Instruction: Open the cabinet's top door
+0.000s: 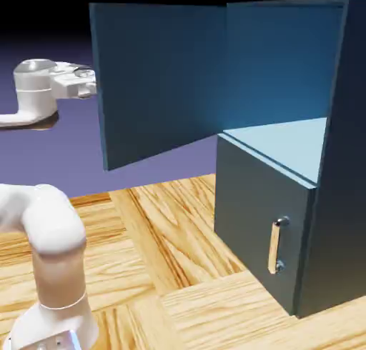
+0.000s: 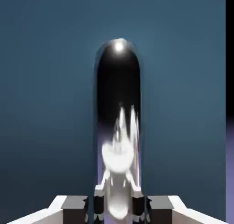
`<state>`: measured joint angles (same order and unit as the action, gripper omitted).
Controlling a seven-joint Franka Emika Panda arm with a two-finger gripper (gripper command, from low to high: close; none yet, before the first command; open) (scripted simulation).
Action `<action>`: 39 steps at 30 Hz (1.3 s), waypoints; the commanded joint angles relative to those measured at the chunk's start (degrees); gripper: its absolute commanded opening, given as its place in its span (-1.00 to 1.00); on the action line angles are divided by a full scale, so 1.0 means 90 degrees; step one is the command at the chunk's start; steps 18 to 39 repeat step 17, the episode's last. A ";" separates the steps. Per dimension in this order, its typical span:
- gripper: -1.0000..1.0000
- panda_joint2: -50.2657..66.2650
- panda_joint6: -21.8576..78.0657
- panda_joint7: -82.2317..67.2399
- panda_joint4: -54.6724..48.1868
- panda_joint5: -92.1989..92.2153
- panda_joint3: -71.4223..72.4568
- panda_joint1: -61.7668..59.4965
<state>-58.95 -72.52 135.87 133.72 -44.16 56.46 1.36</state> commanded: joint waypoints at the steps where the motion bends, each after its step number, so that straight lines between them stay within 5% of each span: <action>1: -1.00 0.0070 0.0184 0.0002 -0.0225 0.0089 0.0196 -0.0231; 16: -1.00 0.0117 0.2332 -0.0509 -0.3472 0.0895 0.2444 -0.3691; 39: -1.00 0.0103 0.2375 -0.0531 -0.3546 0.0905 0.2481 -0.3767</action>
